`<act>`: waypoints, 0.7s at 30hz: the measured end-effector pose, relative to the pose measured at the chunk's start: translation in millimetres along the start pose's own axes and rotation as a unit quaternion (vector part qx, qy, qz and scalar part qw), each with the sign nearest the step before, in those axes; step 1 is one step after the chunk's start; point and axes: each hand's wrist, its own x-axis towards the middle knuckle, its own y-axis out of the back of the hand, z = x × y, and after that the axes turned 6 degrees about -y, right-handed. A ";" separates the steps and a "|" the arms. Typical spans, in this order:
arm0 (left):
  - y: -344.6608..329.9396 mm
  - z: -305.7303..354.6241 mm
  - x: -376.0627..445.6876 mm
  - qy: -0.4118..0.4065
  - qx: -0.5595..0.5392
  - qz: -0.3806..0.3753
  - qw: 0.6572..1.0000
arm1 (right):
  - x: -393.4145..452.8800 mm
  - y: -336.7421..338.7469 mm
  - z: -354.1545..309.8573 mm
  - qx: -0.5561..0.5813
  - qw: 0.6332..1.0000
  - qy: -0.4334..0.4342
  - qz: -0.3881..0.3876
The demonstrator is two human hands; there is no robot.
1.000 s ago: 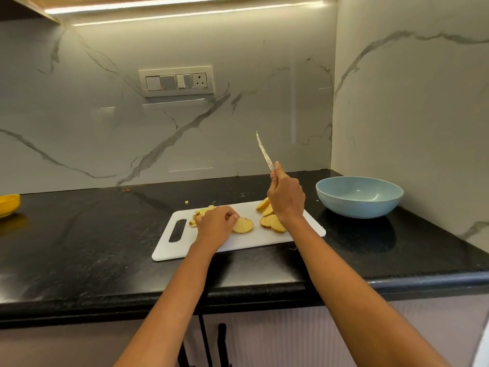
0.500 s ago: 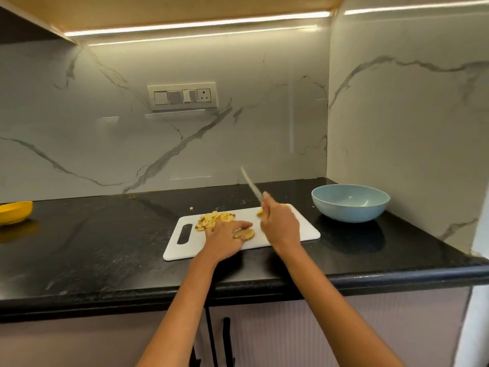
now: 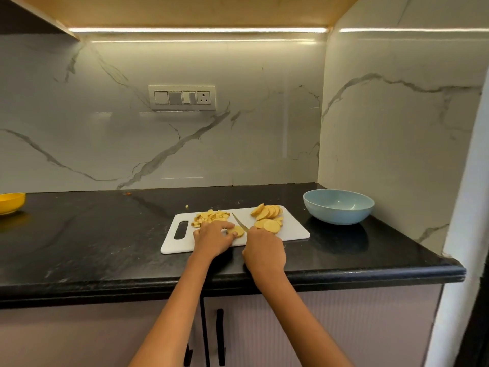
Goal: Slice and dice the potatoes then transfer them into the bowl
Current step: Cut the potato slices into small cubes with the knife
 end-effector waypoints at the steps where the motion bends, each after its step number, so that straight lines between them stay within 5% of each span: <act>1: 0.0 0.3 -0.4 0.000 0.000 0.000 1.000 | -1.0 1.4 -0.5 -0.004 1.000 0.001 -0.004; 21: -0.8 -5.7 5.9 0.001 0.001 -0.020 1.000 | -27.5 30.0 2.7 -0.043 0.997 0.056 -0.045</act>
